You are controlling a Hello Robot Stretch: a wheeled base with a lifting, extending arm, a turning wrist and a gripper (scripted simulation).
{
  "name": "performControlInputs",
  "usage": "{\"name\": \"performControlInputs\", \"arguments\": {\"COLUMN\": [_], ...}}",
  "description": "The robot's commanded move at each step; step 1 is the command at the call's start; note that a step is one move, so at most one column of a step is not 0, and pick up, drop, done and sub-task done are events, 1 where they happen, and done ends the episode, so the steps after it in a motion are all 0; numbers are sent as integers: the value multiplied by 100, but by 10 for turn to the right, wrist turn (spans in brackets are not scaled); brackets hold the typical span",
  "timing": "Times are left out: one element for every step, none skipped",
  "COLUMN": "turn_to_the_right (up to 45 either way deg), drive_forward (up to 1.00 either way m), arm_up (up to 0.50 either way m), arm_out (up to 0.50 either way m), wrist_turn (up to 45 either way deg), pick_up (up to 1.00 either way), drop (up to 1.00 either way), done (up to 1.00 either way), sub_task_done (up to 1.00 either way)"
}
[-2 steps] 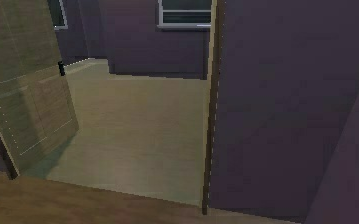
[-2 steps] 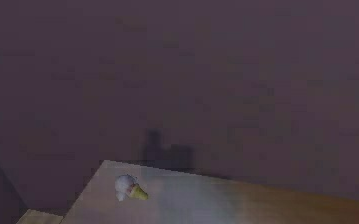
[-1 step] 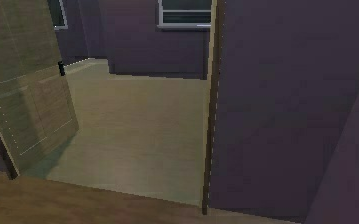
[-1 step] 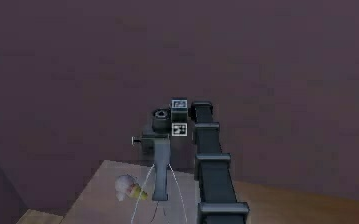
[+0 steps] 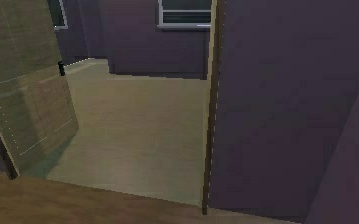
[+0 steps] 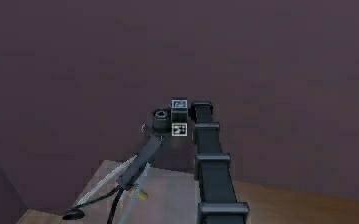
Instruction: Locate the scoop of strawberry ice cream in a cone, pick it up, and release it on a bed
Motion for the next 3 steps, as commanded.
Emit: {"name": "performControlInputs", "arguments": {"turn_to_the_right": [0, 0, 0], "drive_forward": [0, 0, 0], "arm_up": [0, 0, 0], "arm_out": [0, 0, 0], "wrist_turn": [450, 450, 60], "pick_up": [0, 0, 0], "drop": [0, 0, 0], "done": [0, 0, 0], "sub_task_done": [0, 0, 0]}}
